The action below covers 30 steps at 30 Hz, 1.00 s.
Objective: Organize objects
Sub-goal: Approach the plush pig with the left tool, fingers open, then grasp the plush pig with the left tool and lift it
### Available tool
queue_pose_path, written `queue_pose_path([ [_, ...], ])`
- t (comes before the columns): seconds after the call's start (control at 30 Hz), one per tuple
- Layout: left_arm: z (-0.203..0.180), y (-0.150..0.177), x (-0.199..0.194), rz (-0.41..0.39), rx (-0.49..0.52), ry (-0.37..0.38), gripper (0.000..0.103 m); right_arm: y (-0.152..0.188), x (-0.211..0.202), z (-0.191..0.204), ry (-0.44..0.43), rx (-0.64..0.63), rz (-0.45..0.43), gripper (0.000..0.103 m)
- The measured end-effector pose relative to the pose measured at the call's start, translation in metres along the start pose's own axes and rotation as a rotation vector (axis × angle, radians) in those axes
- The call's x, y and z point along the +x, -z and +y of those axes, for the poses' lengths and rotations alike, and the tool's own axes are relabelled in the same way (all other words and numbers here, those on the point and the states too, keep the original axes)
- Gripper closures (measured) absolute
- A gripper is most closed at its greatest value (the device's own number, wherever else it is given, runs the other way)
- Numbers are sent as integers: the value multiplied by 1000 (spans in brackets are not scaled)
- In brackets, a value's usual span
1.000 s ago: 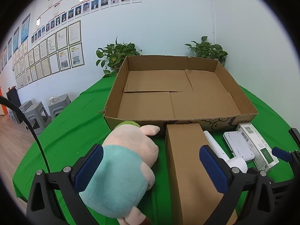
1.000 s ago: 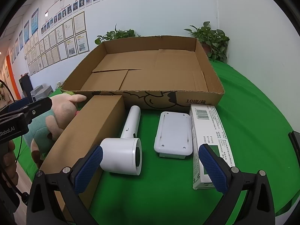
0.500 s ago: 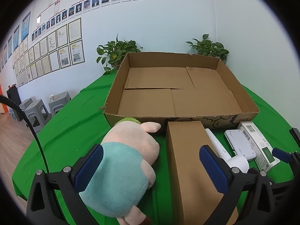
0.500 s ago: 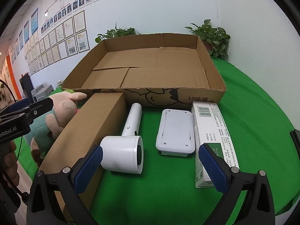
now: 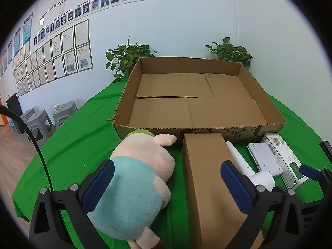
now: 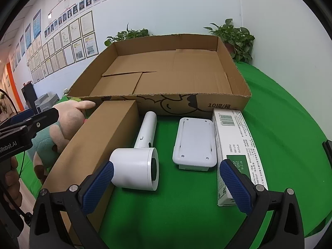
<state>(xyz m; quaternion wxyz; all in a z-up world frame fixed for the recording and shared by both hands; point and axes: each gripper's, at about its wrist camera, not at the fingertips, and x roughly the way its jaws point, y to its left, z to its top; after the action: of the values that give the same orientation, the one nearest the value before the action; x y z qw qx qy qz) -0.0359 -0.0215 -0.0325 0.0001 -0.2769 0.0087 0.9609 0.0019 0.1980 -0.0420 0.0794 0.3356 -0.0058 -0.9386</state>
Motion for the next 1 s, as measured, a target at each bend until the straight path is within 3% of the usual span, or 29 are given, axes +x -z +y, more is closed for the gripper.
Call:
queue_pose_path([
  [0.33, 4, -1, 1, 4, 6, -5, 1, 0, 0, 1, 0, -3, 0, 0],
  [0.57, 30, -9, 0, -14, -14, -27, 1, -4, -2, 4, -10, -21, -13, 0],
  [0.73, 49, -12, 0, 15, -10, 108, 1, -15, -14, 11, -107, -60, -74, 0],
  [0.87, 53, -6, 3, 43, 11, 131, 1, -27, -22, 24, -206, -96, -101, 0],
  [1.0, 63, 9, 15, 123, -30, 167, 1, -39, -23, 42, -330, -121, -86, 0],
])
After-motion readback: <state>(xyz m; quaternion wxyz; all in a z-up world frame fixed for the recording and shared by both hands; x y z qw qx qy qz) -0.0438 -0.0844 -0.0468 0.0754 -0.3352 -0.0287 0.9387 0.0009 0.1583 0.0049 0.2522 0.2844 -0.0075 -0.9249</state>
